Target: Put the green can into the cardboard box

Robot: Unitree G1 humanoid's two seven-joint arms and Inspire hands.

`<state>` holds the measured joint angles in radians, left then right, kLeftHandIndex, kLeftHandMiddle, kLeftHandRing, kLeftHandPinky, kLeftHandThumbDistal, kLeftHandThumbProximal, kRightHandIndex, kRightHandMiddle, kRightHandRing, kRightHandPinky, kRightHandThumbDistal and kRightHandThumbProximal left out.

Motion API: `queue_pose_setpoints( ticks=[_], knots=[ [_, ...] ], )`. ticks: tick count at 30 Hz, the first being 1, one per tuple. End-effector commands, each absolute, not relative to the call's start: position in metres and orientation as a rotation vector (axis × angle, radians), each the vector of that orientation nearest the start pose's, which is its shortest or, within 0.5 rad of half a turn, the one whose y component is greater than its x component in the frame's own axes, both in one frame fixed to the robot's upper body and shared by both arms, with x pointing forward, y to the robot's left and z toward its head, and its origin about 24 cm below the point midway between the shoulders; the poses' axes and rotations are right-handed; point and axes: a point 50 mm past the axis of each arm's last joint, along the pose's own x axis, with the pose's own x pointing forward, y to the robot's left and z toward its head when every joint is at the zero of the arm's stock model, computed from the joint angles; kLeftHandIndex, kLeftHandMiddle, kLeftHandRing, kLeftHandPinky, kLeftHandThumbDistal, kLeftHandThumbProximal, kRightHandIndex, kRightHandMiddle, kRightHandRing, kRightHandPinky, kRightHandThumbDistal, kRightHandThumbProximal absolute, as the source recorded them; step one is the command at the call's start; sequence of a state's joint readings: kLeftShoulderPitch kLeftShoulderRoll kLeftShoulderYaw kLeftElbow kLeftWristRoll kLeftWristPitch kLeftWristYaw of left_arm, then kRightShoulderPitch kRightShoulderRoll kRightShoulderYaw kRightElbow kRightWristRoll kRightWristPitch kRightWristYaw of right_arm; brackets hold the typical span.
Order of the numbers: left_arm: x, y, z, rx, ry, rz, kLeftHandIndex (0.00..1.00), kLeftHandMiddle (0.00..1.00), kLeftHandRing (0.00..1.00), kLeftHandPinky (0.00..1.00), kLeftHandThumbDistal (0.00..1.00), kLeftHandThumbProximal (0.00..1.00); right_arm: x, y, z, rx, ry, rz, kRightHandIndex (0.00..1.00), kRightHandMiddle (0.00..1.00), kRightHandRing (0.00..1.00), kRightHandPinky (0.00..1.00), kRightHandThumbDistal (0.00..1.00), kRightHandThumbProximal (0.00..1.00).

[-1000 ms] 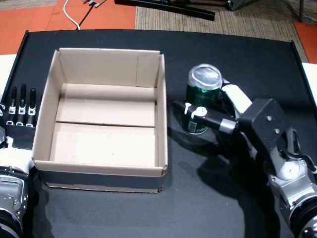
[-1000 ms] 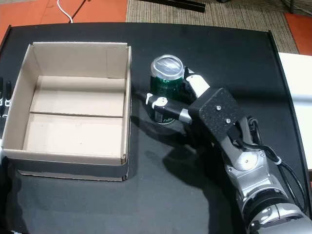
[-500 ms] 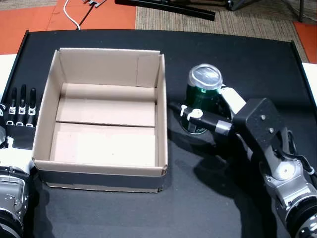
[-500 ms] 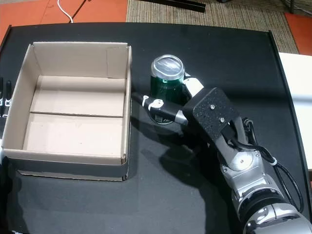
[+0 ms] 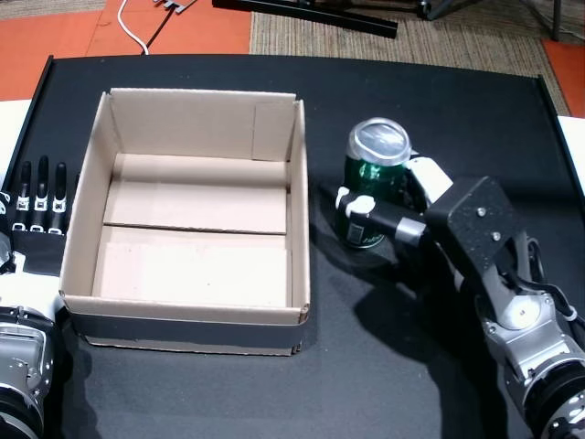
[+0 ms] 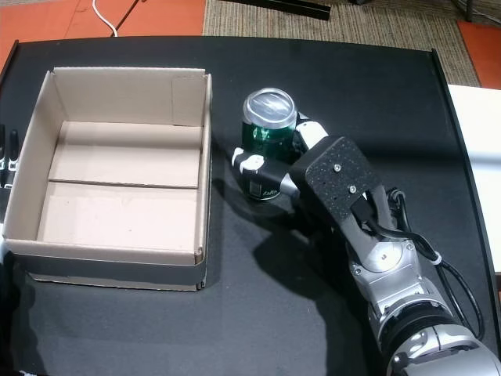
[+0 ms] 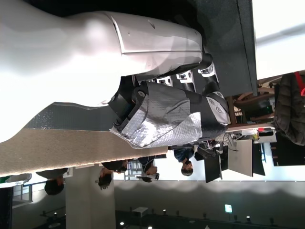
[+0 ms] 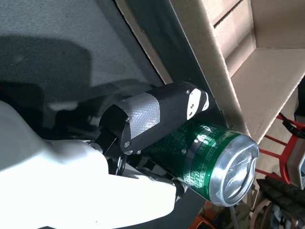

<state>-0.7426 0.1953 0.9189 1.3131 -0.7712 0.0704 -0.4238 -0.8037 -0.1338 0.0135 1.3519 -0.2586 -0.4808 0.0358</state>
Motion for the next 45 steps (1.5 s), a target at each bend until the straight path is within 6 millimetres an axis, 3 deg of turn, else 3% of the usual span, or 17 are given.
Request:
queue_pose_setpoints(
  ticks=[1,5,8,11,14,17,19,21,25,30,33,36,38,40,45],
  knots=[
    [0.315,0.227,-0.032,-1.365,0.16,0.348,0.52,0.54,0.66,0.79,0.0,0.56,0.362,-0.131,0.03,-0.383,0.069,0.25,0.82,0.82,0.82,0.87,0.85,0.41],
    [0.315,0.227,-0.032,-1.368,0.161,0.35,0.5,0.53,0.64,0.78,0.0,0.53,0.363,-0.128,0.033,-0.329,0.059,0.226,0.75,0.76,0.77,0.82,0.8,0.3],
    [0.315,0.226,-0.032,-1.368,0.156,0.348,0.51,0.54,0.65,0.8,0.0,0.55,0.364,-0.126,0.035,-0.339,0.046,0.21,0.69,0.68,0.7,0.75,0.64,0.18],
    [0.315,0.226,-0.032,-1.372,0.158,0.345,0.51,0.54,0.64,0.79,0.0,0.57,0.365,-0.125,0.037,-0.354,0.029,0.193,0.65,0.64,0.65,0.69,0.56,0.16],
    [0.315,0.226,-0.032,-1.363,0.162,0.346,0.52,0.54,0.64,0.79,0.0,0.58,0.365,-0.125,0.038,-0.336,0.02,0.174,0.58,0.58,0.6,0.6,0.46,0.07],
    [0.315,0.226,-0.032,-1.371,0.163,0.346,0.52,0.55,0.64,0.78,0.0,0.59,0.366,-0.126,0.039,-0.305,0.027,0.156,0.52,0.53,0.55,0.55,0.43,0.1],
    [0.315,0.226,-0.032,-1.367,0.164,0.346,0.52,0.53,0.64,0.8,0.0,0.6,0.366,-0.126,0.039,-0.282,0.033,0.148,0.44,0.48,0.51,0.51,0.39,0.2],
    [0.316,0.226,-0.031,-1.353,0.17,0.352,0.52,0.54,0.64,0.79,0.0,0.61,0.366,-0.127,0.039,-0.259,0.03,0.14,0.39,0.43,0.47,0.48,0.24,0.26],
    [0.316,0.226,-0.031,-1.351,0.172,0.357,0.52,0.53,0.62,0.76,0.0,0.62,0.366,-0.128,0.04,-0.25,0.023,0.127,0.35,0.38,0.42,0.45,0.04,0.22],
    [0.316,0.226,-0.031,-1.357,0.164,0.355,0.52,0.53,0.64,0.77,0.0,0.57,0.366,-0.128,0.041,-0.302,0.002,0.097,0.16,0.22,0.29,0.39,0.0,0.26],
    [0.316,0.226,-0.031,-1.36,0.157,0.35,0.52,0.54,0.66,0.78,0.0,0.56,0.367,-0.127,0.043,-0.339,-0.009,0.089,0.19,0.26,0.3,0.33,0.0,0.31],
    [0.316,0.226,-0.032,-1.366,0.154,0.35,0.52,0.54,0.65,0.79,0.0,0.56,0.367,-0.126,0.044,-0.323,-0.024,0.082,0.18,0.28,0.32,0.26,0.15,0.13],
    [0.316,0.226,-0.032,-1.366,0.155,0.351,0.52,0.53,0.64,0.77,0.0,0.55,0.367,-0.124,0.046,-0.292,-0.036,0.074,0.15,0.31,0.38,0.27,0.11,0.05],
    [0.316,0.226,-0.031,-1.367,0.157,0.352,0.53,0.55,0.65,0.78,0.0,0.55,0.367,-0.122,0.048,-0.284,-0.053,0.074,0.14,0.34,0.45,0.31,0.11,0.0],
    [0.316,0.227,-0.031,-1.353,0.165,0.347,0.52,0.54,0.64,0.79,0.0,0.59,0.368,-0.117,0.055,-0.288,-0.112,0.098,0.19,0.44,0.6,0.52,0.04,0.0]
  ],
)
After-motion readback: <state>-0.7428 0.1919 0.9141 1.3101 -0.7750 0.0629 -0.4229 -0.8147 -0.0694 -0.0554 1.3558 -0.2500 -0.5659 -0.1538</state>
